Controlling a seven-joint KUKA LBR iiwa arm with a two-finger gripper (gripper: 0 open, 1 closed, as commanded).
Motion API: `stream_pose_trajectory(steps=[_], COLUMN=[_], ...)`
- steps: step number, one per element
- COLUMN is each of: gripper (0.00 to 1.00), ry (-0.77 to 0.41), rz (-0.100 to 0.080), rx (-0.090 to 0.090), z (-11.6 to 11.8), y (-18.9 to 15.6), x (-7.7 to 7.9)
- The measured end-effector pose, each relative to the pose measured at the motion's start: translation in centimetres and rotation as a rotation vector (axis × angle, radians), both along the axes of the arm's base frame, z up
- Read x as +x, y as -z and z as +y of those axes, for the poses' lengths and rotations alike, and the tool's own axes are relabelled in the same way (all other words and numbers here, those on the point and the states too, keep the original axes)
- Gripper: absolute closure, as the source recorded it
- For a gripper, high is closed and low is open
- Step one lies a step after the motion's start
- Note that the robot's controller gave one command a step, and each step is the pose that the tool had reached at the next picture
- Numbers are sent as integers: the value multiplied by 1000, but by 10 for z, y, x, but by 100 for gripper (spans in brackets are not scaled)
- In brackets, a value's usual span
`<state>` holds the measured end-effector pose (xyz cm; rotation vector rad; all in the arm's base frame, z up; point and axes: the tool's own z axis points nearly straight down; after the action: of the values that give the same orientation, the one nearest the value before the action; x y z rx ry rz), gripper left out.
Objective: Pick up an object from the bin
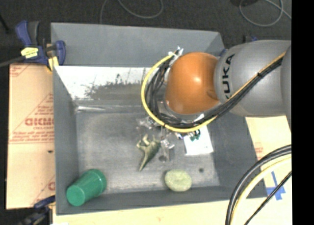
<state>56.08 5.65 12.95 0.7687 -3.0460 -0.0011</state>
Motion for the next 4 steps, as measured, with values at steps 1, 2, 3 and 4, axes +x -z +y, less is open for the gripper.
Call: stream_pose_trajectory(steps=[1, 2, 3, 4], gripper=[0, 100, 100, 100], ry=[-315, -449, -448, -448], rz=[-6, 0, 0, 1], rx=[-2, 1, 1, 1], z=[1, 6, 6, 6], y=[42, 59, 59, 59], x=[8, 1, 1, 1])
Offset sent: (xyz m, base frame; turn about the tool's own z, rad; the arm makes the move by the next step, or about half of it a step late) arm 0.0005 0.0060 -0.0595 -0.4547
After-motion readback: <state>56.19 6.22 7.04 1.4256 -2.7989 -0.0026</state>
